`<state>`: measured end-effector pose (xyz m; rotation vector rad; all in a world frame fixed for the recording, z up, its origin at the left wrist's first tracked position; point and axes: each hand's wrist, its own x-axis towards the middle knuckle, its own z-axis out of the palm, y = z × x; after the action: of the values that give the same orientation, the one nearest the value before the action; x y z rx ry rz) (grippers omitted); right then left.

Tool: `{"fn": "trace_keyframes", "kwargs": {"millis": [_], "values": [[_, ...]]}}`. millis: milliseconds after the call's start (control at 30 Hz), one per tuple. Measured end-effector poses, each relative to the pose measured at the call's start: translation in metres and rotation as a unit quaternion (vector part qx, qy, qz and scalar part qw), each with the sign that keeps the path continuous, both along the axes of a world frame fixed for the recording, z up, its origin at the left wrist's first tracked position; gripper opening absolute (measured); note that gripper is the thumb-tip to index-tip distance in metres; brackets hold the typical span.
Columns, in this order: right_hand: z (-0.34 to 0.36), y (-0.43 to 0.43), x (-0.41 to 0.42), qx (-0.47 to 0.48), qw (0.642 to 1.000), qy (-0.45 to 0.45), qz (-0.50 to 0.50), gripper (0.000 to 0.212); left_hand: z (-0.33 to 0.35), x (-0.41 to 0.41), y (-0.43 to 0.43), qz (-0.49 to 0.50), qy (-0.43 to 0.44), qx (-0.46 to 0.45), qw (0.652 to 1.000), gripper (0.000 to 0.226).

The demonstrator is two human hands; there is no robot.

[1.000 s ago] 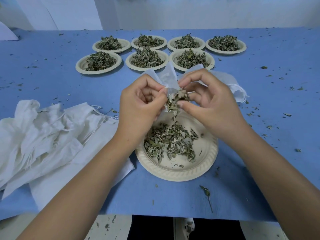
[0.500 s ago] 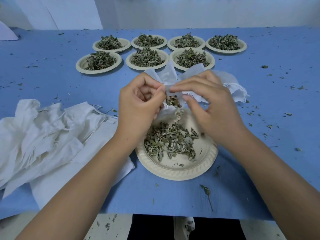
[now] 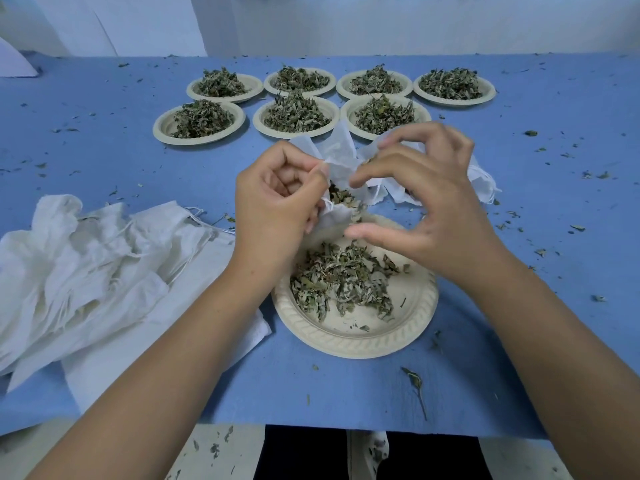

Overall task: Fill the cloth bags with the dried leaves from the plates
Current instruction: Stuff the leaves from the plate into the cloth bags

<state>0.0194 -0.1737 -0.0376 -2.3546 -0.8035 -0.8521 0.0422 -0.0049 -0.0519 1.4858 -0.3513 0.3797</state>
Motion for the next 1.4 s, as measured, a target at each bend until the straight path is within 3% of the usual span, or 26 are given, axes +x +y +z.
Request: {"fn": "trace_keyframes", "kwargs": {"millis": [133,233,467,600,667,767,833,1000,1067,1100,1167,1233,1267,1333,1400], "values": [[0.0,-0.003,0.004,-0.078,0.996,-0.05,-0.008,0.035,0.0,0.0,0.0,0.002,0.015,-0.019,1.0,0.023],[-0.001,0.0,0.004,-0.059,0.995,-0.08,-0.004,0.014,0.0,0.001,-0.001,0.002,0.011,-0.012,1.0,0.023],[-0.003,0.008,0.001,0.008,0.995,-0.092,-0.037,0.01,-0.003,-0.001,-0.002,-0.065,-0.017,0.035,0.997,0.022],[-0.012,0.013,0.003,-0.098,0.995,-0.025,-0.001,0.024,-0.005,-0.003,-0.003,-0.066,-0.029,0.044,0.996,0.021],[-0.011,0.008,0.002,-0.071,0.997,-0.004,-0.003,0.028,-0.005,-0.001,-0.002,-0.046,-0.027,0.042,0.998,0.022],[-0.004,0.001,-0.002,0.027,0.998,-0.054,-0.017,0.033,-0.004,0.001,-0.001,-0.015,-0.025,0.034,0.999,0.025],[-0.004,0.004,-0.005,0.017,0.998,-0.055,0.007,0.036,-0.003,0.0,-0.001,-0.013,-0.027,0.032,0.999,0.025],[-0.014,0.02,-0.006,-0.096,0.993,0.066,0.034,0.032,-0.003,-0.008,-0.003,-0.053,-0.06,0.082,0.993,0.019],[-0.014,0.018,-0.003,-0.099,0.99,0.097,0.027,0.044,-0.003,-0.007,-0.003,-0.042,-0.049,0.066,0.996,0.022],[-0.011,0.014,-0.001,-0.072,0.991,0.113,0.028,0.047,-0.002,-0.006,-0.003,-0.027,-0.042,0.052,0.997,0.022],[-0.001,0.001,-0.001,0.087,0.982,0.161,0.053,0.044,0.0,-0.003,-0.001,0.008,-0.028,0.019,0.999,0.023],[0.01,-0.017,-0.002,0.238,0.936,0.233,0.113,0.051,0.001,0.0,0.002,0.038,-0.014,-0.008,0.999,0.022],[0.014,-0.022,-0.002,0.241,0.92,0.279,0.13,0.057,0.001,0.001,0.003,0.047,-0.008,-0.015,0.999,0.023],[0.015,-0.022,-0.004,0.149,0.892,0.401,0.144,0.061,0.001,0.001,0.002,0.048,-0.005,-0.015,0.999,0.023],[0.009,-0.014,-0.006,0.039,0.845,0.514,0.141,0.049,0.001,0.0,0.0,0.043,-0.004,-0.014,0.999,0.023]]}}
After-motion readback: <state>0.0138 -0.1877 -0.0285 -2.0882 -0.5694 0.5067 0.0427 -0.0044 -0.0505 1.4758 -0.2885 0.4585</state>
